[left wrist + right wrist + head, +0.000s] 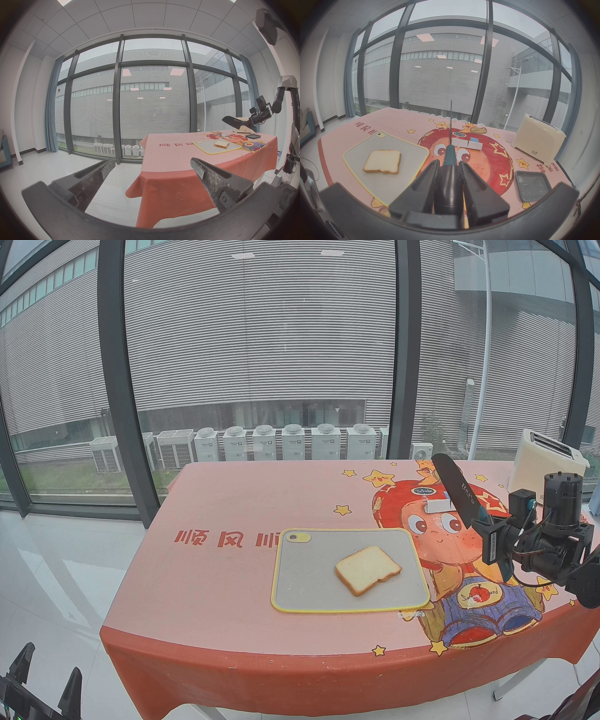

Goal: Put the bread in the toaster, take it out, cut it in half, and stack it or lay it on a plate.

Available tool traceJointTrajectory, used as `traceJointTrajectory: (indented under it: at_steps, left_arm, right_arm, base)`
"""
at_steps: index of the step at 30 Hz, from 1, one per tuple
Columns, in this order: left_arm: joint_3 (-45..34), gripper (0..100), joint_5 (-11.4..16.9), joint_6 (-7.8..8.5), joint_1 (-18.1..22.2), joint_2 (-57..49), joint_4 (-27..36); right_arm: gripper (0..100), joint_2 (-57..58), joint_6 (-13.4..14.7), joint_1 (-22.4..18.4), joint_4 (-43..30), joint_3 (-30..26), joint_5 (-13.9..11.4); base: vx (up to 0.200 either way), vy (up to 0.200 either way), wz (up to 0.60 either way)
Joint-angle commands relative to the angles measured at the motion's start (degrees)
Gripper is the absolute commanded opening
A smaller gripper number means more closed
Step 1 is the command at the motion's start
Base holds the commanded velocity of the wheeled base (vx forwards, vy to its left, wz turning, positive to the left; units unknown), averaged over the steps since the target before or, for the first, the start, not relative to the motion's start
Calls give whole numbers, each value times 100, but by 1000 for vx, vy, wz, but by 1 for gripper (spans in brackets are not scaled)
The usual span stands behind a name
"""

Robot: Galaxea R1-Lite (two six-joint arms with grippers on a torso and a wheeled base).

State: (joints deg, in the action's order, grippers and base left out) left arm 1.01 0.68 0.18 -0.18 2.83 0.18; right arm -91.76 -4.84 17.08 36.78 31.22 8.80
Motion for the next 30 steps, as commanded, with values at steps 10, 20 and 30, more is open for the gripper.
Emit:
traceJointTrajectory:
  at_steps: [10,20,30]
  left_arm:
    - [-101,100,2,-1,9,7,-1]
    - [-101,100,2,-1,1,-2,-1]
    - [-101,100,2,-1,1,7,-1]
  right_arm:
    - [0,308,-114,85,-4,-213,-933]
    - [0,448,-158,243,5,-468,-1355]
    - [0,1090,-483,621,5,-1021,-1513]
  base:
    - [0,0,0]
    - [0,0,0]
    - [0,0,0]
